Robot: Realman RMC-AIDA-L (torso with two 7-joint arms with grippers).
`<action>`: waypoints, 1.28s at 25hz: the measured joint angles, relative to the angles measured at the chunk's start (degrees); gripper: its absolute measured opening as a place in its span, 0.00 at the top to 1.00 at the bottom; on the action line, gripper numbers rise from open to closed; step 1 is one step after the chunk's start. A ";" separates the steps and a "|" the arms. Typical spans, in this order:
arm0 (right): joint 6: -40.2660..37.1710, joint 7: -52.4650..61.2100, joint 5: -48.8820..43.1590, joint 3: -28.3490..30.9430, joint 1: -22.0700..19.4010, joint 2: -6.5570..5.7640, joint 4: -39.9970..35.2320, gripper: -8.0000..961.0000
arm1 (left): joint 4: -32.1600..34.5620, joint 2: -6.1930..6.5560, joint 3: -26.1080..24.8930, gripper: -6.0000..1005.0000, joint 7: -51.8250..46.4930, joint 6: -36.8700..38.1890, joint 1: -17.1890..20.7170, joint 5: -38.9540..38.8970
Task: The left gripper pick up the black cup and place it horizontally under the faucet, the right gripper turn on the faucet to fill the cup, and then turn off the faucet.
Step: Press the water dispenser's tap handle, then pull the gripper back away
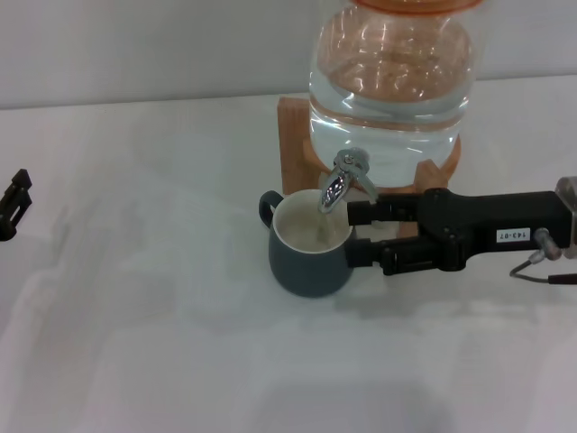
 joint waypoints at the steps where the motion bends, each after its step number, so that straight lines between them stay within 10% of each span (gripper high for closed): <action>1: -0.45 -0.18 0.00 -0.01 0.04 0.00 0.02 0.12 | 0.00 0.00 0.00 0.47 0.00 0.00 0.00 0.00; 32: -3.13 -0.60 -0.61 1.68 0.43 -1.75 -0.12 0.12 | 0.11 0.00 0.08 0.47 -0.68 -0.21 0.00 0.00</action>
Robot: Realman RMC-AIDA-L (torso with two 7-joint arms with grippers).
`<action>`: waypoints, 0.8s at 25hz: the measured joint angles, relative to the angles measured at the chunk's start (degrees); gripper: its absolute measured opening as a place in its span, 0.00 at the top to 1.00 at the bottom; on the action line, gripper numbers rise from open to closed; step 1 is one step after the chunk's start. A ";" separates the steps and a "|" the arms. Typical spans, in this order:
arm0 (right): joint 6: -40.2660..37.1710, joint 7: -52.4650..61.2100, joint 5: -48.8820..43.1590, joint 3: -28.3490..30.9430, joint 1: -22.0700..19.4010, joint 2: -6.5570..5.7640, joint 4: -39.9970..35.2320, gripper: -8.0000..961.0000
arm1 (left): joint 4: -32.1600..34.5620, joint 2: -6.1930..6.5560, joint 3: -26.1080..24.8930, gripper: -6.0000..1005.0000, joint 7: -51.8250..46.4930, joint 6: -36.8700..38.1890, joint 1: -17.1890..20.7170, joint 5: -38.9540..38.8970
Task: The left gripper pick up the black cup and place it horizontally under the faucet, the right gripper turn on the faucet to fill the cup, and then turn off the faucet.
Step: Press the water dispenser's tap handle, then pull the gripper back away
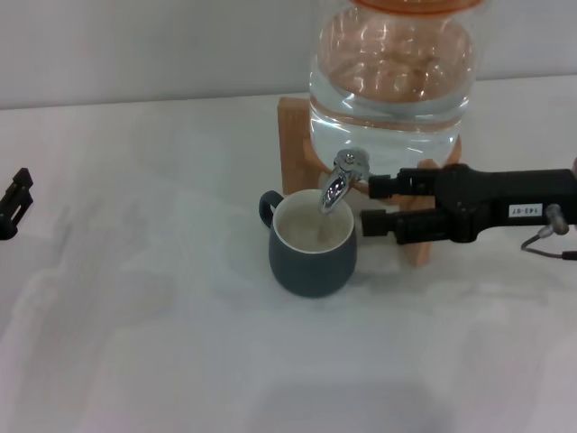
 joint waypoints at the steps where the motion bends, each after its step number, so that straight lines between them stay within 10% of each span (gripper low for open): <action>1: -0.02 0.00 -0.01 0.23 -0.01 -0.09 -0.02 0.12 | 0.05 0.00 0.01 0.47 -0.01 0.01 0.00 0.00; 20: 5.86 0.14 0.43 3.30 0.70 -0.72 -0.63 0.12 | -0.39 0.18 -0.66 0.47 -0.03 1.24 -1.18 0.00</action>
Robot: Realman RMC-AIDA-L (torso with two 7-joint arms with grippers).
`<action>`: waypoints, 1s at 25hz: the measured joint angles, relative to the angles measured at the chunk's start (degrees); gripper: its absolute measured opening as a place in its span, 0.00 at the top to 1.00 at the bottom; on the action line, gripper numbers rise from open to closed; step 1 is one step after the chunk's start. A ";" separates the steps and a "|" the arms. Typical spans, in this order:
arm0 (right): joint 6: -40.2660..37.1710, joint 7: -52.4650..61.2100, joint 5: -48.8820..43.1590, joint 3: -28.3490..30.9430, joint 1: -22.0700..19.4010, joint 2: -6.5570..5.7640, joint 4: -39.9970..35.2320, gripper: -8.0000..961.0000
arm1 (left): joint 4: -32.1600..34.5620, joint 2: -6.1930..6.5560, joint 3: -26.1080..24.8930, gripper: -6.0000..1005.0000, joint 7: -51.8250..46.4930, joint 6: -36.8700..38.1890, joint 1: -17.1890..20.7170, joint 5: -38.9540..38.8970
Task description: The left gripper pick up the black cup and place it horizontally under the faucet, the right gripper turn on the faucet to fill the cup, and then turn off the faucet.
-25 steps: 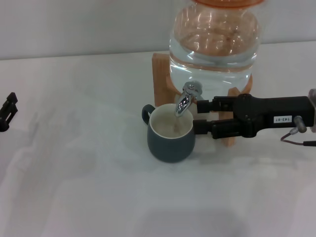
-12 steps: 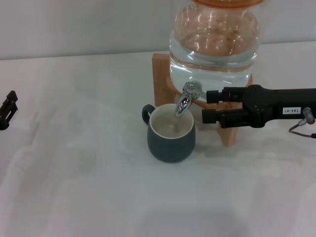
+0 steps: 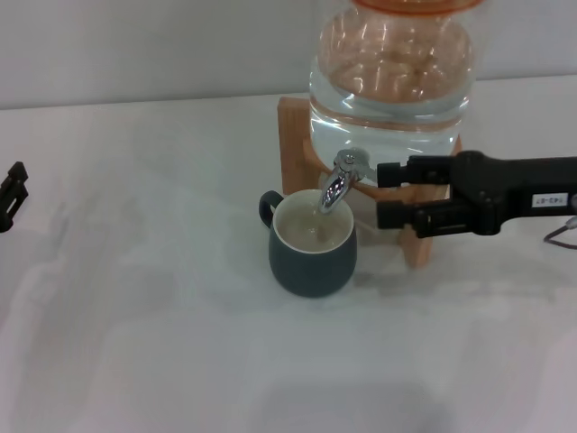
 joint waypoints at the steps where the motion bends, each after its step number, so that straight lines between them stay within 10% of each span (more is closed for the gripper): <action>1: 0.43 0.19 0.00 0.56 -0.07 0.00 -0.67 0.12 | -0.19 0.00 -0.02 0.47 0.00 0.24 -0.24 0.00; 13: -1.24 -0.05 -6.95 11.49 -0.61 -3.12 -2.31 0.12 | -1.33 0.00 -0.04 0.47 0.09 0.47 -1.73 0.09; 25: -8.56 -2.72 -16.76 31.06 -1.68 -9.18 -2.46 0.12 | 0.88 -0.11 0.41 0.47 -0.54 -0.79 0.62 0.78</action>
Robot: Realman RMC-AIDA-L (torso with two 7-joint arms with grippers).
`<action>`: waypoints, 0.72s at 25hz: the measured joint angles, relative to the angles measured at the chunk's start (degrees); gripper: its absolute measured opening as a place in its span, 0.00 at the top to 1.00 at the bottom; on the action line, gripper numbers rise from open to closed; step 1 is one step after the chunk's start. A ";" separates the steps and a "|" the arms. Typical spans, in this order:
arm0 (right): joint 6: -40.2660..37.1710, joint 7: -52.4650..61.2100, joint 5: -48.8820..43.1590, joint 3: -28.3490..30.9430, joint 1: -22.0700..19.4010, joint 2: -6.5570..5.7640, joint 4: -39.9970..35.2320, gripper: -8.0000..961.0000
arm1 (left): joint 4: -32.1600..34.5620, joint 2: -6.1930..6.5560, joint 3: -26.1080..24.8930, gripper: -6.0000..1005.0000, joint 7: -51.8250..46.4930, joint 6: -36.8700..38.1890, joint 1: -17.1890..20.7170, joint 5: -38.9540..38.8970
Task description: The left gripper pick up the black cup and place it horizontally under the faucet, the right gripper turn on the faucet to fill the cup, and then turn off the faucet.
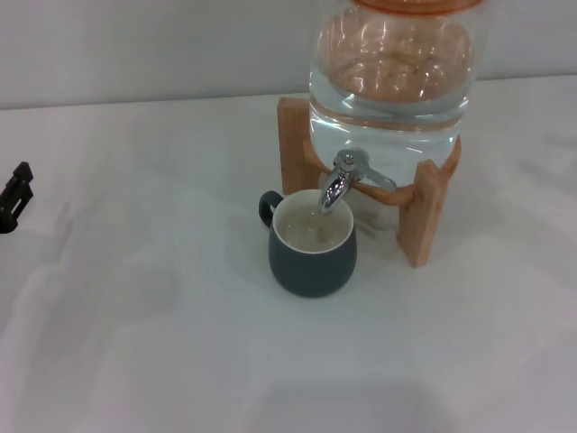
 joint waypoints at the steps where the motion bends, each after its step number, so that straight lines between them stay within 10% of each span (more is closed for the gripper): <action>1: -0.86 -0.35 -0.01 2.27 -0.22 -0.39 -0.01 0.12 | 1.09 -0.03 0.07 0.47 -0.57 -0.34 0.73 0.88; 10: -3.63 -1.15 0.33 10.94 -2.97 -0.34 -1.24 0.12 | 20.93 -0.28 7.53 0.47 -4.64 -3.69 13.02 10.47; 18: -4.53 -1.15 0.46 11.28 -3.90 0.74 -2.04 0.12 | 20.00 -0.46 14.05 0.47 -2.46 -4.73 15.17 14.36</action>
